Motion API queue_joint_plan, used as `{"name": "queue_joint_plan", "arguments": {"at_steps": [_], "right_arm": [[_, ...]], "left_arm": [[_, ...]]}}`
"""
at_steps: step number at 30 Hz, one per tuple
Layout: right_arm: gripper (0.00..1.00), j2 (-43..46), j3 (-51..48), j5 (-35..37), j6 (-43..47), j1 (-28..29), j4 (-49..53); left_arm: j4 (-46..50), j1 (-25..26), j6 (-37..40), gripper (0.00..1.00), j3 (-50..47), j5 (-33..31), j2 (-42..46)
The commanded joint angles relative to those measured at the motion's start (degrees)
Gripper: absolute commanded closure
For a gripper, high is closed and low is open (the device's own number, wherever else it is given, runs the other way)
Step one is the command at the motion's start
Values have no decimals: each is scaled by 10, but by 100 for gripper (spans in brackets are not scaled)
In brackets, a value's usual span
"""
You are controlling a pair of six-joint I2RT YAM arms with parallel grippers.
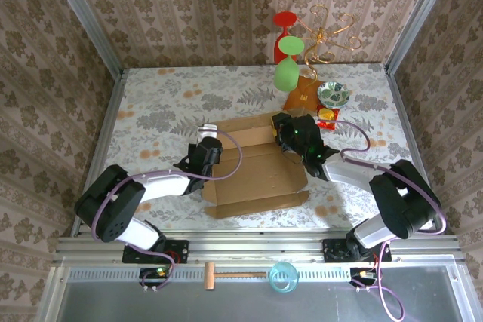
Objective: Fold the paper box
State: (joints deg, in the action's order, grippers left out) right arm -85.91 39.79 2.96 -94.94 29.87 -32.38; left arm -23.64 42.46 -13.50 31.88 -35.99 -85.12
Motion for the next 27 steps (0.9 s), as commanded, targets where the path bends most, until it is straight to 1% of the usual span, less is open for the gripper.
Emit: {"name": "queue_joint_plan", "arguments": {"at_steps": [1, 3, 6, 7, 9, 10, 12, 16, 18, 21, 23, 26, 27], "right_arm": [[68, -9, 9, 8, -3, 3, -17], [70, -13, 6, 9, -2, 3, -21], [78, -16, 0, 10, -2, 3, -25], [82, -16, -2, 10, -2, 3, -25], [85, -14, -8, 10, -1, 3, -21], [88, -13, -12, 11, 1, 3, -19], [90, -9, -21, 12, 0, 3, -18], [93, -3, -32, 14, 1, 2, -15], [94, 0, -35, 14, 2, 3, -12], [95, 2, -35, 10, 4, 2, -11], [95, 3, -35, 7, 4, 3, -10], [92, 11, -34, 4, 8, 3, -1], [91, 15, -35, 4, 10, 3, 6]], "left_arm": [[53, 7, 11, 89, -3, 4, -19], [52, 7, 9, 87, -5, 4, -21], [51, 8, 6, 83, -2, 6, -26], [51, 7, 4, 80, -2, 7, -27], [54, 8, 1, 72, 1, 6, -29], [54, 7, 0, 70, 1, 6, -30], [55, 7, 0, 68, 4, 7, -32], [56, 7, -1, 68, 6, 5, -36], [55, 6, -1, 70, 7, 7, -38], [53, 4, -1, 76, 12, 7, -42], [52, 3, -2, 82, 16, 9, -46], [54, 1, -3, 97, 24, 6, -50], [54, 1, -4, 100, 26, 4, -52]]}}
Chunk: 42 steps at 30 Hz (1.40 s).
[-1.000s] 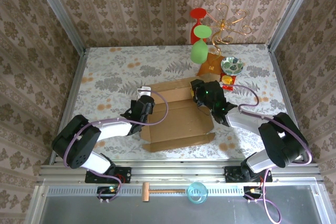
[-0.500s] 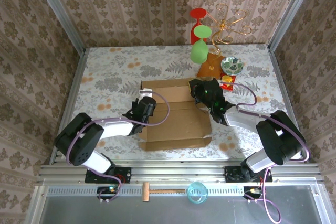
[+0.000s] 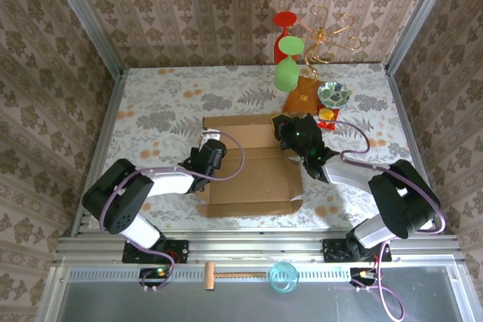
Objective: Fold the paper box
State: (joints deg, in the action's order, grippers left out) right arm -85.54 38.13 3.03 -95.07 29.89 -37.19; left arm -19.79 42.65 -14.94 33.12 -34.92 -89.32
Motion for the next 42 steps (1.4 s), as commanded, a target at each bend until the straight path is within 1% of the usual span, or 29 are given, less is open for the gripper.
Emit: {"name": "queue_joint_plan", "arguments": {"at_steps": [1, 5, 7, 9, 11, 13, 16, 20, 23, 26, 28, 35, 42], "right_arm": [[90, 16, -19, 2, 13, 3, 62], [84, 26, -27, 0, 18, 3, 78], [77, 30, -31, -3, 19, 3, 79], [66, 41, -27, -7, 31, 2, 90], [55, 69, -9, -7, 58, -1, 140], [45, 111, 23, -3, 108, -8, 224], [36, 167, 58, -2, 181, -28, 324], [34, 223, 95, -11, 278, -68, 422], [35, 219, 121, -32, 322, -95, 466], [40, 172, 154, -65, 343, -102, 455], [43, 133, 176, -74, 351, -96, 435], [44, 29, 222, -84, 350, -88, 390], [43, -13, 226, -104, 308, -67, 351]], "left_arm": [[15, -2, 10, 100, 16, -9, -11], [15, -4, 8, 100, 24, -11, -15], [16, -5, 7, 100, 26, -12, -17], [18, -7, 6, 100, 26, -12, -17], [27, -13, 3, 100, 27, -8, -10], [38, -27, -1, 100, 25, 6, 3], [48, -51, -2, 100, 17, 29, 29], [71, -81, 4, 100, 16, 62, 56], [91, -98, 9, 100, 21, 85, 69], [92, -105, 16, 100, 19, 93, 74], [94, -108, 18, 100, 20, 94, 74], [93, -110, 25, 100, 25, 99, 75], [91, -110, 15, 100, 27, 104, 79]]}}
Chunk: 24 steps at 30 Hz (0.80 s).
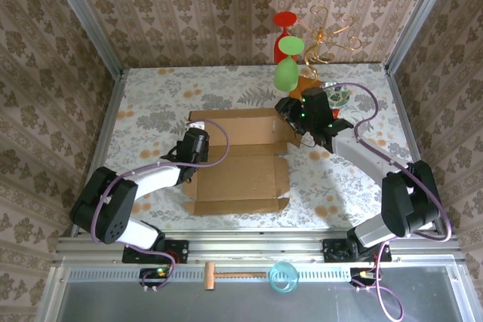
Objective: Fold the paper box
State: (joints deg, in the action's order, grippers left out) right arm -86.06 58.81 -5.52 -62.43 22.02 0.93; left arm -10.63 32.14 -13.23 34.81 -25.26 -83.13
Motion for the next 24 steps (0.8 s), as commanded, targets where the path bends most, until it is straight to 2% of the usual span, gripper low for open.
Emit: {"name": "queue_joint_plan", "arguments": {"at_steps": [1, 4, 5, 7, 12, 14, 20, 24], "right_arm": [[43, -10, 19, -20, -27, 16, -32], [43, -4, 10, -13, -45, 28, -35], [46, -1, 5, -10, -52, 29, -39], [58, 0, -5, -12, -74, 29, -59], [68, -6, -9, -21, -119, 30, -94], [68, 2, -11, -15, -125, 30, -95], [52, 107, -43, 48, -82, 20, -43], [52, 204, -113, 86, -56, 13, -6]], "left_arm": [[1, -5, -4, 100, 12, 8, 18], [-1, -3, -5, 100, 15, 12, 17], [-3, -2, -5, 100, 16, 12, 17], [-6, -1, -4, 100, 17, 13, 17], [-7, 1, -2, 100, 21, 16, 21], [-6, 1, 0, 100, 23, 16, 25], [27, -10, -7, 100, 35, 18, 62], [61, -23, -8, 100, 43, 33, 97]]}}
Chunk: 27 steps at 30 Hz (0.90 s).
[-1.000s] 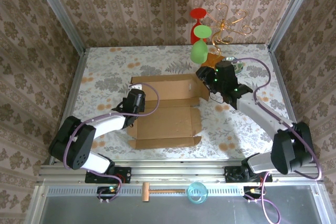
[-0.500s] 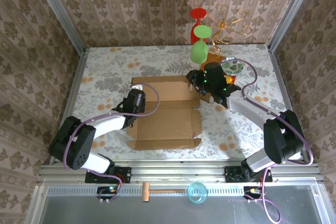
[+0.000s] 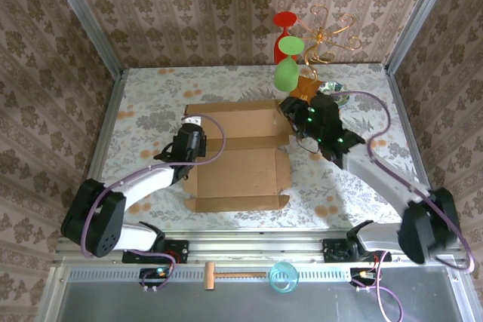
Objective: Fold the paper box
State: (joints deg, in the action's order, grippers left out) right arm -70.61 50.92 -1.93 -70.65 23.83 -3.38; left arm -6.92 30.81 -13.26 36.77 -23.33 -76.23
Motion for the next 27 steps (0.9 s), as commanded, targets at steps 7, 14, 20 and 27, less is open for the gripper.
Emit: {"name": "queue_joint_plan", "arguments": {"at_steps": [7, 14, 20, 27], "right_arm": [[70, 147, -160, 58, -2, -18, 56], [71, 49, -164, 33, -25, -24, -28], [73, -23, -121, 38, -23, -24, -68], [71, -47, -82, 32, -16, -14, -73]], "left_arm": [[74, -33, -26, 100, 39, 43, 71], [121, -43, -42, 100, 82, 64, 73], [154, -61, -58, 100, 107, 69, 70], [174, -61, -63, 100, 122, 69, 64]]}}
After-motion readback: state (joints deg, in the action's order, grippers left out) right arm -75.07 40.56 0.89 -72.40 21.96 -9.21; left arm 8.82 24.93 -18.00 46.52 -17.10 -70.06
